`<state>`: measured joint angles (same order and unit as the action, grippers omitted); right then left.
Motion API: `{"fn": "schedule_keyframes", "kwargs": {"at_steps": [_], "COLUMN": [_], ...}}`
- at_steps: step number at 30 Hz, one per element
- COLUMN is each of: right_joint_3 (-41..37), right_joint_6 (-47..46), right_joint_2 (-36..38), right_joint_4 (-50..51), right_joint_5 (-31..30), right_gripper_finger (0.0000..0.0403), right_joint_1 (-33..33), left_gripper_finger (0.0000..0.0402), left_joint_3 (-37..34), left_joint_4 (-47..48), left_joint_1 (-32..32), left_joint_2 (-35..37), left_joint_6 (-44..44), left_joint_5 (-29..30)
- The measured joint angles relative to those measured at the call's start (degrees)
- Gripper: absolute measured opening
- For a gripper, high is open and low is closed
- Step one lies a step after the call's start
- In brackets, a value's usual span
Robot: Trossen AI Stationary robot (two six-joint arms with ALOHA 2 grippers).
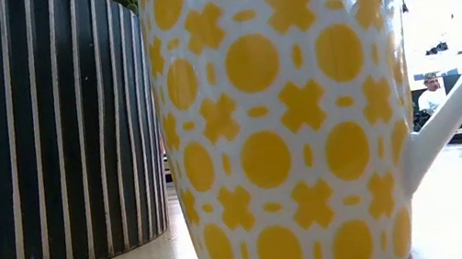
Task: Place coffee mugs
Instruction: Put the yellow mug on the shelf
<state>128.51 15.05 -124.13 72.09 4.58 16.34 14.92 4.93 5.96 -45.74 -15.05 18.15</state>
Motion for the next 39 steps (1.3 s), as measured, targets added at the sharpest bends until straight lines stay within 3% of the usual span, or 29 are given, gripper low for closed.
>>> {"fn": "schedule_keyframes", "kwargs": {"at_steps": [18, 39], "right_joint_3": [0.02, 0.01], "right_joint_6": [0.86, 1.07], "right_joint_2": [-4.75, -4.9], "right_joint_4": [-1.08, -1.6], "right_joint_5": [-0.28, -1.46], "right_gripper_finger": [0.0, 0.0], "right_joint_1": [0.8, 4.41], "left_gripper_finger": [0.0102, 0.0102], "left_joint_3": [0.0, 0.01], "left_joint_4": [0.2, 0.09], "left_joint_1": [0.01, 0.01], "left_joint_2": [0.02, 0.0], "left_joint_6": [-1.31, -1.31], "left_joint_5": [0.0, 0.0]}}
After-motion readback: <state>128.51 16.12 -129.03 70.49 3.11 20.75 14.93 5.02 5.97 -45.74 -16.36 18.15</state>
